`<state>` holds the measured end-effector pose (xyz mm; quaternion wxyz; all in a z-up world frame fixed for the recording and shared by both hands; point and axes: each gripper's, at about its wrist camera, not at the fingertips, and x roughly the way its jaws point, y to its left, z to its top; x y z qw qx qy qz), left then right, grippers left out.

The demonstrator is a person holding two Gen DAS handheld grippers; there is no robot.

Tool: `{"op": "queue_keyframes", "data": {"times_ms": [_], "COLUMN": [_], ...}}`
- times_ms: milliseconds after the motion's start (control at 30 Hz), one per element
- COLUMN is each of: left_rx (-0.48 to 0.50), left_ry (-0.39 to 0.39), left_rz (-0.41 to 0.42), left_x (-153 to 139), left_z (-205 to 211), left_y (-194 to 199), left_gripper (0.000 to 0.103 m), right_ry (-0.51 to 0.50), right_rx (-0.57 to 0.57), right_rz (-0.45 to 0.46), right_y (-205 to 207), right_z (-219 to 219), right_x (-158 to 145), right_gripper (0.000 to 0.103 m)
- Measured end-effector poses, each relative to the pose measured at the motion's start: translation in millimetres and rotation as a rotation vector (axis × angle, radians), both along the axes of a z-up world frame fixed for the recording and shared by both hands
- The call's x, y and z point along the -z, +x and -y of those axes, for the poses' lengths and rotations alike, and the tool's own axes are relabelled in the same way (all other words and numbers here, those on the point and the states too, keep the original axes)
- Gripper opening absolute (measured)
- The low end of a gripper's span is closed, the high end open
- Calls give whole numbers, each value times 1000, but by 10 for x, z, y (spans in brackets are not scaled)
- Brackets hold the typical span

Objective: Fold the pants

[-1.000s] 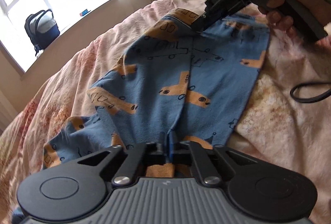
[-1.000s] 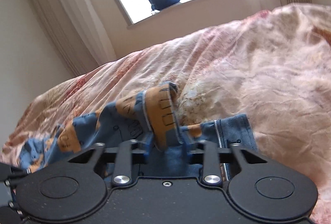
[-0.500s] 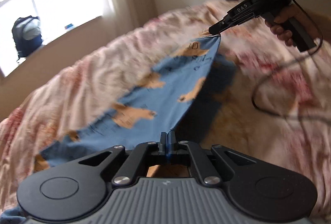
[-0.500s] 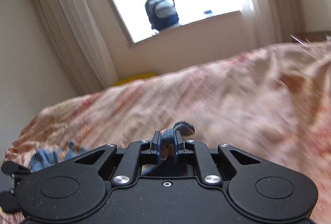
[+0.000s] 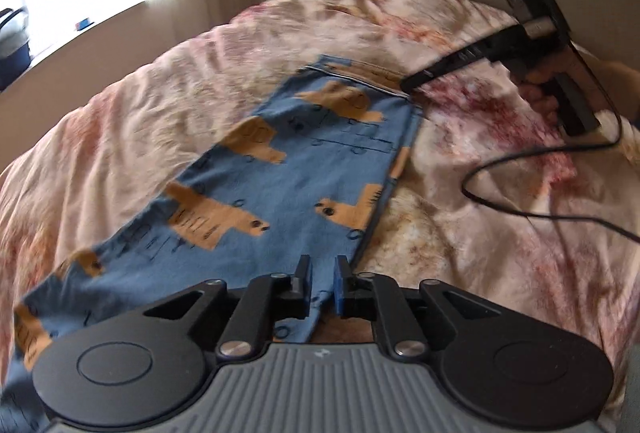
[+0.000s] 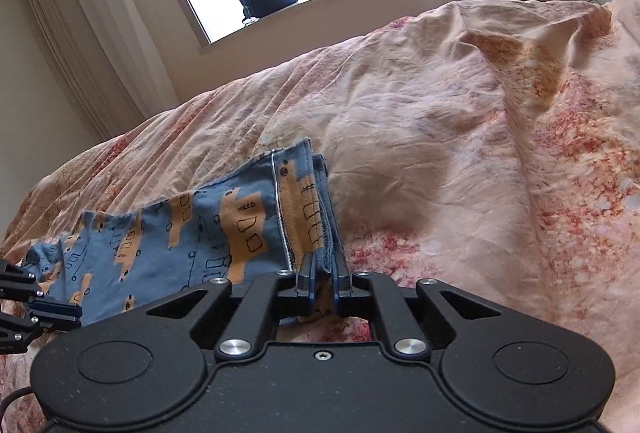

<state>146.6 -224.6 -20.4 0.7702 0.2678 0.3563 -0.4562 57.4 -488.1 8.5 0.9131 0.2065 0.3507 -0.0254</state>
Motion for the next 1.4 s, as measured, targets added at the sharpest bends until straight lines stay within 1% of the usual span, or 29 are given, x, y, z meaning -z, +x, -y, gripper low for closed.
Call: {"op": "queue_keyframes", "data": {"times_ms": [33, 67, 200, 233, 267, 300, 433, 533, 600, 633, 700, 767, 800, 833, 867, 900, 933, 1000, 1033, 1067, 1100, 1167, 1200, 1233, 1300, 1333, 1367, 1400], "left_rx": [10, 18, 14, 9, 5, 3, -2, 4, 6, 4, -7, -22, -29, -37, -50, -69, -95, -155, -185, -218, -251, -301, -307, -303, -275, -263, -252, -241], "left_ry": [16, 32, 48, 52, 60, 65, 69, 66, 59, 55, 38, 11, -6, -21, -34, -47, -62, -93, -102, -108, -112, -121, -118, -113, -98, -87, -77, -73], "left_rz": [15, 29, 77, 83, 85, 83, 75, 74, 64, 61, 54, 44, 36, 28, 23, 21, 22, 4, -15, -36, -60, -133, -163, -169, -152, -152, -157, -161], "left_x": [18, 41, 114, 128, 146, 162, 168, 156, 149, 146, 131, 102, 85, 68, 48, 29, 13, 15, 34, 64, 99, 190, 233, 265, 279, 264, 227, 176], "left_z": [36, 56, 61, 58, 60, 57, 21, -8, -18, -25, -51, -92, -124, -152, -191, -234, -291, -423, -489, -556, -628, -796, -868, -937, -1052, -1101, -1146, -1187], "left_y": [-18, -50, -133, -141, -147, -149, -154, -155, -146, -141, -129, -113, -102, -89, -75, -59, -47, -12, 17, 43, 69, 124, 127, 114, 61, 46, 37, 43], "left_gripper": [16, 17, 18, 22, 27, 28, 28, 29, 31, 35, 40, 50, 53, 58, 60, 66, 72, 77, 77, 77, 77, 77, 77, 77, 77, 77, 77, 77], "right_ry": [4, 7, 22, 24, 26, 29, 72, 48, 22, 0, -8, -6, -10, -17, -46, -102, -173, -314, -377, -414, -428, -443, -477, -526, -630, -641, -659, -677], "right_rx": [0, 1, -3, -5, -5, -6, 9, 2, -8, -13, -14, -16, -21, -24, -22, -13, -17, -64, -99, -134, -171, -272, -317, -341, -340, -325, -274, -213], "right_rz": [4, 9, 25, 27, 30, 34, 62, 53, 39, 26, -8, -16, -17, -23, -41, -57, -56, -27, -10, 1, 2, -12, -27, -52, -103, -105, -126, -136], "right_y": [1, -8, -44, -49, -53, -60, -135, -191, -212, -208, -197, -209, -204, -185, -151, -126, -104, -40, 22, 100, 185, 362, 426, 466, 466, 428, 401, 364], "right_z": [-3, -1, 14, 17, 15, 17, 53, 33, 8, -5, -6, 7, 13, 15, 6, -17, -63, -201, -295, -386, -472, -684, -796, -884, -934, -870, -792, -690], "right_x": [-6, -13, -33, -31, -33, -35, -62, -102, -108, -97, -45, -31, -33, -37, -47, -74, -129, -255, -310, -337, -330, -253, -186, -114, 42, 72, 81, 53], "right_gripper": [7, 6, 6, 6, 6, 6, 5, 5, 5, 5, 5, 5, 5, 6, 13, 20, 34, 35, 39, 47, 50, 52, 52, 53, 55, 58, 73, 79]}}
